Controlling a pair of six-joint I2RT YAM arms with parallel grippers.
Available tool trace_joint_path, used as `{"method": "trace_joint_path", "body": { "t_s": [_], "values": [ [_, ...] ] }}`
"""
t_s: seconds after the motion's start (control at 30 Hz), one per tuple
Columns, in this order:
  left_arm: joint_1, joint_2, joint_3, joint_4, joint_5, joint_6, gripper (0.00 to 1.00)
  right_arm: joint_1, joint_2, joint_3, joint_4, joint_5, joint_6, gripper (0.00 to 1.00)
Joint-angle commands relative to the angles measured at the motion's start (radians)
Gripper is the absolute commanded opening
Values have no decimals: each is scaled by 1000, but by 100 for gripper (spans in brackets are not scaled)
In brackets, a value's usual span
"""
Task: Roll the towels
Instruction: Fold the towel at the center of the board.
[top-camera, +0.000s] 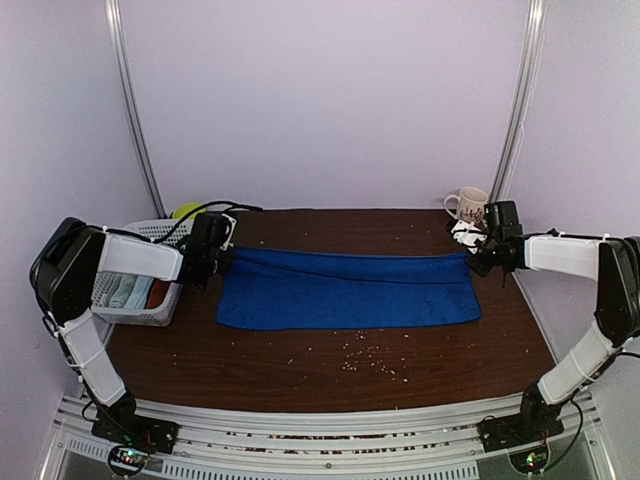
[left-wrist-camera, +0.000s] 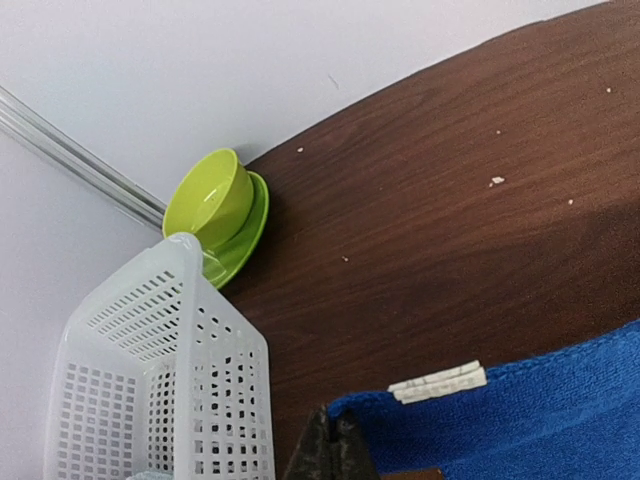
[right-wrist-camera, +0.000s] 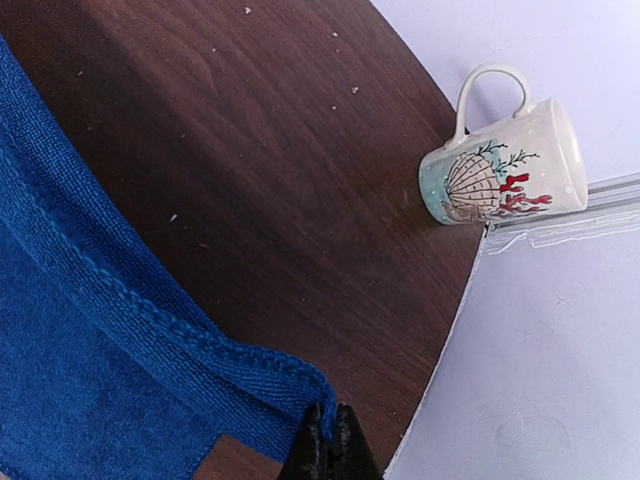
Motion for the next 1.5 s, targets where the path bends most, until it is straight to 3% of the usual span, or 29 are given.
{"method": "trace_joint_path", "body": {
  "t_s": [0.0, 0.3, 1.47],
  "values": [
    [5, -66, -34, -13, 31, -40, 0, -9, -40, -48, -48, -30, -35, 0],
    [-34, -118, -64, -115, 7, -65, 0, -9, -96, -142, -44, -34, -52, 0],
    [-142, -211, -240, -219, -32, -159, 0, -44, -255, -324, -113, -126, -216, 0]
  ]
}}
